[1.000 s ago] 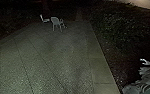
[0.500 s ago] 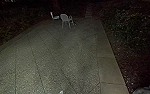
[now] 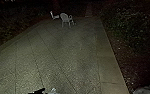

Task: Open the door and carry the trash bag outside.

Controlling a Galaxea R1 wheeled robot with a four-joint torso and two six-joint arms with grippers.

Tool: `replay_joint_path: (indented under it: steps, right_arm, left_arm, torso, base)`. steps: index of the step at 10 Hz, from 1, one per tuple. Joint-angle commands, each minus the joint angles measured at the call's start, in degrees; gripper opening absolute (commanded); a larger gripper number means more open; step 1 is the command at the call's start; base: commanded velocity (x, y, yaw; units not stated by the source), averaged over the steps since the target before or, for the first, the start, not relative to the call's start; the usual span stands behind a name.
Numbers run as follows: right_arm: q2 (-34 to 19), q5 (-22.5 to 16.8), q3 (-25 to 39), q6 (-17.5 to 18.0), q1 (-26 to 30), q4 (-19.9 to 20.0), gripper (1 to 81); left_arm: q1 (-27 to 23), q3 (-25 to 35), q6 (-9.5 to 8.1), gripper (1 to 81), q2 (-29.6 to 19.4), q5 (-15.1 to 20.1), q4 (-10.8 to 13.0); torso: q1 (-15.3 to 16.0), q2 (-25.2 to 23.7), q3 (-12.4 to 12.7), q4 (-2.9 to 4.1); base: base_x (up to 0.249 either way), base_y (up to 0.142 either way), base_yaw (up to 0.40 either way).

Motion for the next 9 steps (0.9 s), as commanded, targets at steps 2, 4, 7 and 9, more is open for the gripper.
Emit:
replay_joint_path:
  steps: [2, 4, 7, 9]
  right_arm:
    - [0.35, -2.15, 0.43, 0.18, -0.29, -0.12, 81.1]
    - [0.70, -2.06, 0.43, 0.26, -0.20, -0.12, 81.1]
    - [0.70, -1.97, 0.43, 0.26, -0.11, -0.21, 81.1]
    - [0.79, -1.97, 0.43, 0.26, -0.03, -0.30, 81.1]
  left_arm:
    - [-2.48, 1.59, 0.25, 81.1, -1.23, 5.19, -0.58]
    - [6.74, 1.69, 2.25, 81.1, 1.66, 4.32, 0.80]
    - [19.42, -2.53, 3.95, 81.1, 6.51, -3.86, 4.07]
    - [25.12, -5.34, 3.95, 81.1, 9.58, -6.49, 6.35]
  torso:
    - [0.00, 0.00, 3.32, 0.00]
    - [0.02, 0.02, 6.20, 0.00]
    - [0.05, 0.05, 11.30, 0.00]
    - [0.02, 0.05, 15.65, 0.02]
  base:
    - [0.000, 0.000, 0.000]
    - [0.000, 0.000, 0.000]
    - [0.000, 0.000, 0.000]
    - [0.000, 0.000, 0.000]
